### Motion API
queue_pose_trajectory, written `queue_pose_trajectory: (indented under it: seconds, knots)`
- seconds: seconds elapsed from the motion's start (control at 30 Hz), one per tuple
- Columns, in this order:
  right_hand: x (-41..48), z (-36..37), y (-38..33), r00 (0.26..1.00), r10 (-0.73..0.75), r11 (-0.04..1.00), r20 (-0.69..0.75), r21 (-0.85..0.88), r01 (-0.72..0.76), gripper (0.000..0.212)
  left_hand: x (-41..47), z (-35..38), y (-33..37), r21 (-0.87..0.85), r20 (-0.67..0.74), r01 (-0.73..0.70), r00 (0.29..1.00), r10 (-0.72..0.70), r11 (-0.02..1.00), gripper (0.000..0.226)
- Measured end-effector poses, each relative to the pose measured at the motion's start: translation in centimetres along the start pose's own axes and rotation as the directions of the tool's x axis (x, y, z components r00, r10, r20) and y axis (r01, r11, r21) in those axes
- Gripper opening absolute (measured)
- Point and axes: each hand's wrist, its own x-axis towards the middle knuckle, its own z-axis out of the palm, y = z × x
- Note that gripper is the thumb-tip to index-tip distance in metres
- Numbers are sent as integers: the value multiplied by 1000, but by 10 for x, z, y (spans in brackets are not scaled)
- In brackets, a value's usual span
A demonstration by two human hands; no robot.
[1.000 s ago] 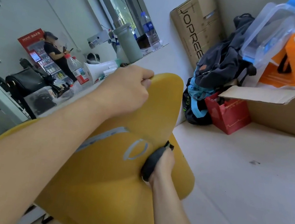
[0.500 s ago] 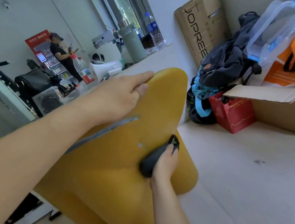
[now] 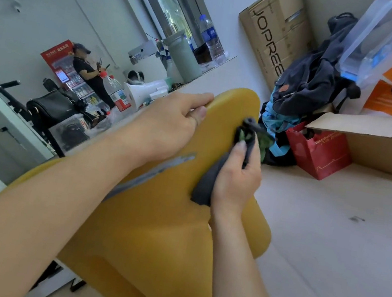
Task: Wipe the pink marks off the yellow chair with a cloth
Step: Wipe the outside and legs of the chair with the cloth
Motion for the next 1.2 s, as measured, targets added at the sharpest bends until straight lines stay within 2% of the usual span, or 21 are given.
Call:
queue_pose_trajectory:
  seconds: [0.1,0.17,0.2,0.23,0.27,0.33,0.37,0.43,0.53,0.6,0.63,0.73,0.8,0.83,0.87,0.9,0.97,1.03,1.07,1.13,1.2]
  knots:
    - [10,-15,34,927,375,925,12,-66,-373,37,-4,-1,5,-5,12,29,1000,-29,1000,40]
    - [17,-18,31,894,448,890,24,-110,-443,39,-7,0,7,-29,3,53,999,-53,998,39]
    - [16,-16,21,917,397,912,31,-128,-390,41,-7,1,7,-51,-17,67,998,-67,996,38]
    - [13,-11,7,963,268,955,42,-142,-260,42,-5,1,7,-71,-39,80,996,-83,994,37]
    - [8,-5,-13,996,67,986,59,-154,-58,43,-4,1,6,-89,-61,87,994,-93,992,35]
    - [-5,9,-53,947,-300,929,117,-192,318,40,-1,4,2,-141,-86,65,993,-77,988,29]
    - [-8,14,-67,898,-411,874,155,-213,437,38,-2,3,0,-151,-98,44,993,-60,988,26]
    - [3,18,-82,866,-462,847,192,-194,495,38,-6,2,-1,-142,-108,22,993,-37,990,25]
    - [58,20,-59,947,-284,940,152,-152,306,32,-10,2,-4,-78,-113,13,993,-22,997,36]
    - [99,14,-26,989,-42,990,142,-128,60,35,-11,3,-4,-52,-98,8,995,-14,999,38]
    - [111,8,-6,983,108,990,149,-109,-92,36,-11,3,-4,-54,-95,7,995,-12,999,39]
    - [87,-17,79,852,502,865,147,-83,-496,30,-7,5,-3,-58,-112,-14,994,8,998,37]
    - [33,-28,116,697,707,702,122,-3,-712,27,-6,5,-3,-52,-120,-31,992,25,998,35]
    - [10,-29,122,628,772,628,95,37,-778,28,-6,5,-3,-46,-118,-38,992,32,998,35]
    - [-3,-28,120,606,793,604,57,49,-796,26,-4,5,-4,-36,-117,-46,992,41,998,34]
    - [-8,-24,110,632,775,631,16,26,-775,23,-3,5,-5,-30,-112,-53,993,49,998,33]
    - [-2,-17,70,792,609,793,-51,9,-609,22,-1,5,-4,-24,-110,-48,993,45,999,29]
    - [5,-4,12,965,260,965,-42,-17,-261,26,6,6,-1,-55,-120,-13,993,7,998,29]
    - [2,5,-13,999,33,999,-7,-38,-34,28,9,6,0,-89,-120,20,992,-30,996,30]
    - [-14,18,-47,934,-352,933,61,-53,355,31,12,5,2,-206,-95,26,994,-47,978,29]
    - [-22,22,-40,861,-507,859,36,-58,509,32,10,3,3,-276,-55,38,997,-55,960,29]
